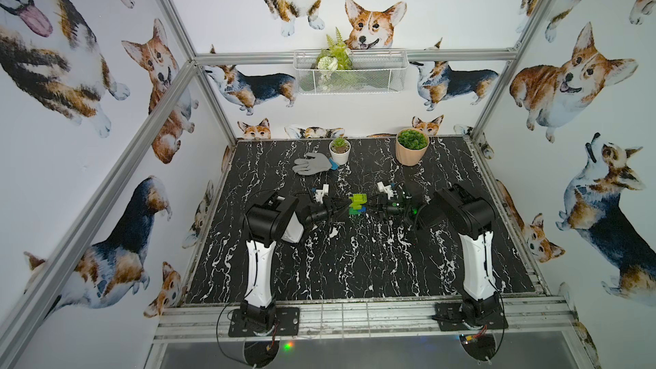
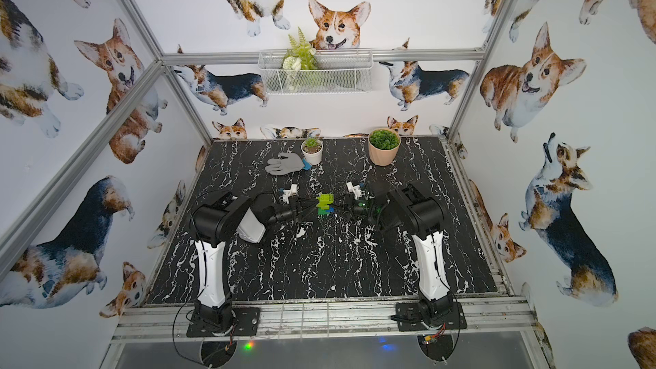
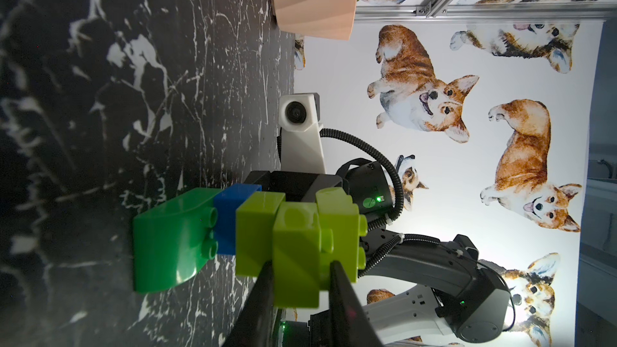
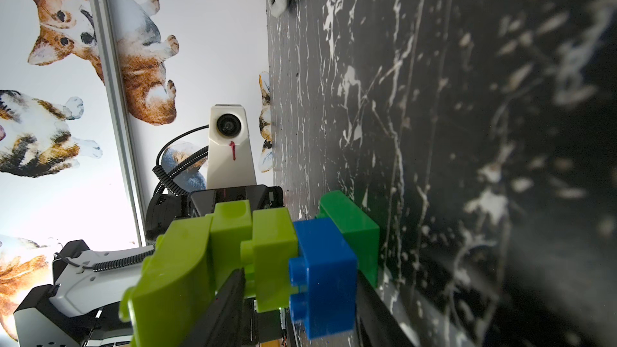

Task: Assemble the letter s with lego
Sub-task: Assemble the lego brick with the lego brick.

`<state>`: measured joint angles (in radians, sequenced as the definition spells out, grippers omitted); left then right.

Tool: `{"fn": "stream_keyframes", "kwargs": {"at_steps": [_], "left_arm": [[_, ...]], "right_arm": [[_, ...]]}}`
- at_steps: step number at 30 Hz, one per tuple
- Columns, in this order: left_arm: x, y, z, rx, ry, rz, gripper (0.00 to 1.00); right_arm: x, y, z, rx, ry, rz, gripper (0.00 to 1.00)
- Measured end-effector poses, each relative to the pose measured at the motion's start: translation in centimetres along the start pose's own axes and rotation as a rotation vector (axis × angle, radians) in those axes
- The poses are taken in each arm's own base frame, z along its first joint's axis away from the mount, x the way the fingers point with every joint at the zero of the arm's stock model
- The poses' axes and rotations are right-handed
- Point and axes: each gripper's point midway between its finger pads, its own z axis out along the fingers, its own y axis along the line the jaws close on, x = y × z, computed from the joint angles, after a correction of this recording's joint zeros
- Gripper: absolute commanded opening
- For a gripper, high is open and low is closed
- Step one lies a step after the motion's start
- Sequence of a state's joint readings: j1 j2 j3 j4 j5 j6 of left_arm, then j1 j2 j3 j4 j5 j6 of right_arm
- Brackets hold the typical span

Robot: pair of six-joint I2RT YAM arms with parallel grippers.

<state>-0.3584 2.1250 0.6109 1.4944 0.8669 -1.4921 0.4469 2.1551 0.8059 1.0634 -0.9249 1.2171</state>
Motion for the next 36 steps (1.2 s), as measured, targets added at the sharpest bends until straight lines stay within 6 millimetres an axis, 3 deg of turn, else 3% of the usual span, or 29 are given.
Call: {"fn": "stream_keyframes", "kwargs": {"at_steps": [36], "left_arm": [[-0.14, 0.25, 0.38, 0.006, 0.028, 0.003, 0.35]], "right_arm": [[0.04, 0.05, -0.02, -0.003, 0.001, 0.008, 0.48]]}}
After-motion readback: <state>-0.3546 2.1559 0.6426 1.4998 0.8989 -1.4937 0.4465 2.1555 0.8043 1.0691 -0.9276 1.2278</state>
